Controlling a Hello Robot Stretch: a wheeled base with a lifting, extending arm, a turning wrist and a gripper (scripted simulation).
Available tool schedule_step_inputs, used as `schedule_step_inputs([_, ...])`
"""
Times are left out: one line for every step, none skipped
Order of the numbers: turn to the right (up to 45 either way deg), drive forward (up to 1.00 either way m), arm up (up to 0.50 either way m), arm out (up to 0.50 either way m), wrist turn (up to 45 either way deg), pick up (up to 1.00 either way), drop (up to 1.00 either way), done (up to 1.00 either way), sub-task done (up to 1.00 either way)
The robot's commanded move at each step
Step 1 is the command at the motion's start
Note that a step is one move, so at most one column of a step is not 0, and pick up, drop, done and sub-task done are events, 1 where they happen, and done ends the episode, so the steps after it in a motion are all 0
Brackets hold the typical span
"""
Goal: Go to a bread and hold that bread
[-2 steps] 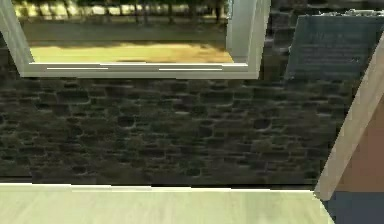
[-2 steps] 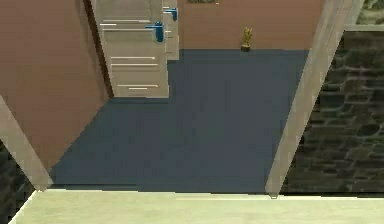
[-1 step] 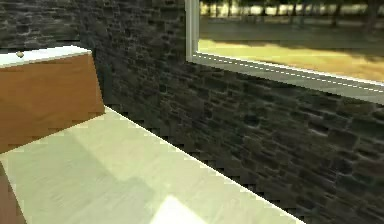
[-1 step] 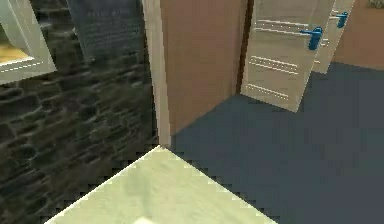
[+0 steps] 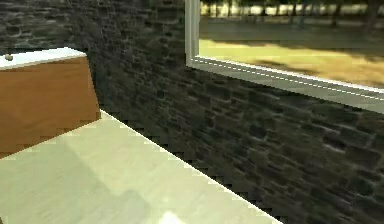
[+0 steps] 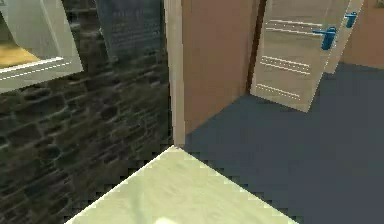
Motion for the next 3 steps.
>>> schedule_step_inputs([-42.0,0.00,0.00,0.00,0.0,0.00,0.00,0.00,0.00])
schedule_step_inputs([0.0,1.00,0.00,0.00,0.0,0.00,0.00,0.00,0.00])
schedule_step_inputs([-3.0,0.00,0.00,0.00,0.0,0.00,0.00,0.00,0.00])
